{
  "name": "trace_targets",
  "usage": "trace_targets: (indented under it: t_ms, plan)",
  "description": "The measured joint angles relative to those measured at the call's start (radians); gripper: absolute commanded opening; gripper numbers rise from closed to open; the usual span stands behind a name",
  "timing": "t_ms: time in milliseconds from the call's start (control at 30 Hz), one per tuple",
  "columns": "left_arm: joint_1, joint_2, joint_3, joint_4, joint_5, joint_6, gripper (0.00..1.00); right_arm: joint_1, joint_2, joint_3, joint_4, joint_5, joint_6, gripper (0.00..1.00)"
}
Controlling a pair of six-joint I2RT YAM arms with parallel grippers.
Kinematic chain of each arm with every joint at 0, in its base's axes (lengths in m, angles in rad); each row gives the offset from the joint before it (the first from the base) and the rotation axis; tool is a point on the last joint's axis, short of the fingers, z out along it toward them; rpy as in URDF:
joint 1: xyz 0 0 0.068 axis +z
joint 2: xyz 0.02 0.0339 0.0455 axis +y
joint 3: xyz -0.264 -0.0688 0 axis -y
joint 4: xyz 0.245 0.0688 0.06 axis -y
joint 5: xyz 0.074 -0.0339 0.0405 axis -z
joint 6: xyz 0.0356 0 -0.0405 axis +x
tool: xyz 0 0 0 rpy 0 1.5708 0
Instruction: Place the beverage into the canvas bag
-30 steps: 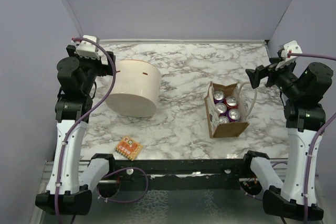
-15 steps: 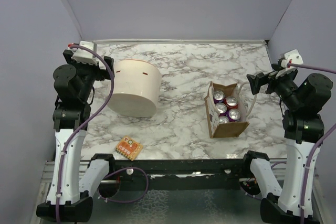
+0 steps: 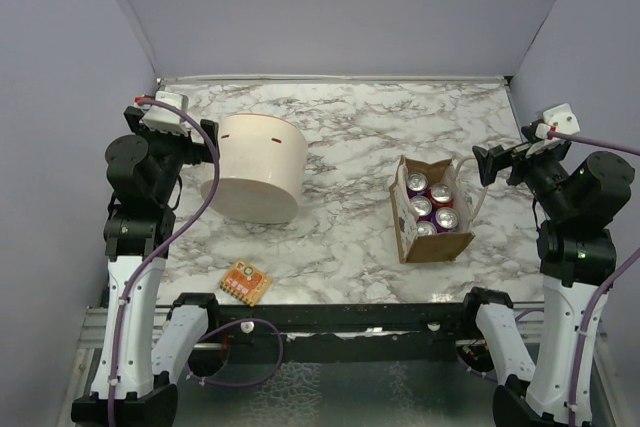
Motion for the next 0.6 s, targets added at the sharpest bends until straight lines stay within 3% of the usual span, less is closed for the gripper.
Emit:
trace_targets:
  t_ms: [600]
  plan:
    - [0.0,0.021,-0.006,-0.001,0.037,-0.005,0.99,-0.002,-0.005,-0.06,0.011,0.0,0.0,1.0]
